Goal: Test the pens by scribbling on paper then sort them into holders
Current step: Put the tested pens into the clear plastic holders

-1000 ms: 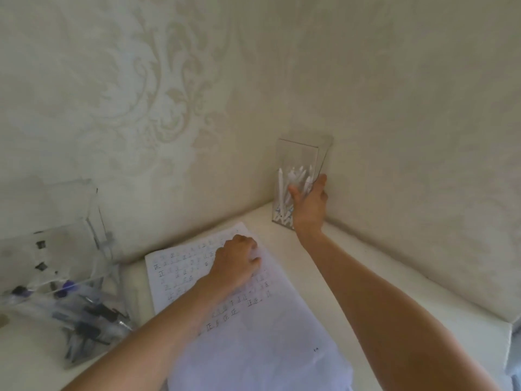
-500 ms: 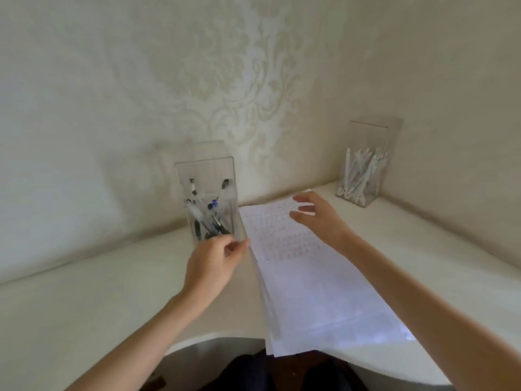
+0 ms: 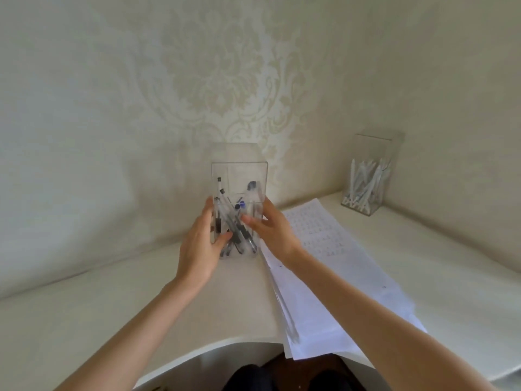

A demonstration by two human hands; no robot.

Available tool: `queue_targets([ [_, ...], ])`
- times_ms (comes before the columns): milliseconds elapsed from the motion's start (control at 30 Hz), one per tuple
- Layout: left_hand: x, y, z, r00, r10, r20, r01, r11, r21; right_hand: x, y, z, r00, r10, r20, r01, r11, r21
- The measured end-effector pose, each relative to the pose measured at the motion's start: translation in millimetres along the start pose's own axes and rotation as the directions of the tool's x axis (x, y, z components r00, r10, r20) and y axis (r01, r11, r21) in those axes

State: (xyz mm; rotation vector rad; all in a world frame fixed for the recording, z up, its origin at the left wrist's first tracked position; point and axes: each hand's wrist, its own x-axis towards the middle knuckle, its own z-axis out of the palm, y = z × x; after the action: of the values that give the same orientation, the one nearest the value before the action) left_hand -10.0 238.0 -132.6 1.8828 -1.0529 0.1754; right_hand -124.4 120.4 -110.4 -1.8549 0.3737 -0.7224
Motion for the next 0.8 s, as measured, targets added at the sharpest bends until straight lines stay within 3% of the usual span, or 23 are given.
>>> queue_targets([
  [133, 30.5, 54.4, 22.4, 0.997, 0.059, 0.049, -0.046, 0.970, -0.238, -2.6, -6.7, -44.0, 0.977, -0.055, -0.206, 0.060, 0.998, 0.020],
  [300, 46.7, 109.1, 97.3, 0.947, 0.074, 0.313, 0.101, 0.856, -0.507, -17.2, 17.4, -121.4, 0.905, -0.020, -0.426, -0.015, 0.997, -0.078],
  [433, 48.5, 138.6, 162.4, 0.893, 0.130, 0.430, 0.141, 0.828, -0.543, -40.2, 39.4, -176.4, 0.837, 0.024, -0.547, -0.084, 0.993, -0.085],
  [633, 70.0, 173.4, 232.0, 0.812, 0.232, 0.536, 0.085, 0.861, -0.501, -51.7, 62.6, -229.7, 0.707, 0.039, -0.706, -0.167, 0.979, -0.114],
  [733, 83.0, 162.8, 260.6, 0.819, 0.223, 0.529, 0.034, 0.901, -0.433, -48.7, 76.8, -240.8, 0.646, 0.050, -0.762, -0.201, 0.974, -0.107],
  [800, 92.6, 149.4, 274.5, 0.837, 0.143, 0.529, 0.080, 0.923, -0.377, -43.0, 82.4, -246.8, 0.607, 0.066, -0.792, -0.218, 0.972, -0.085],
])
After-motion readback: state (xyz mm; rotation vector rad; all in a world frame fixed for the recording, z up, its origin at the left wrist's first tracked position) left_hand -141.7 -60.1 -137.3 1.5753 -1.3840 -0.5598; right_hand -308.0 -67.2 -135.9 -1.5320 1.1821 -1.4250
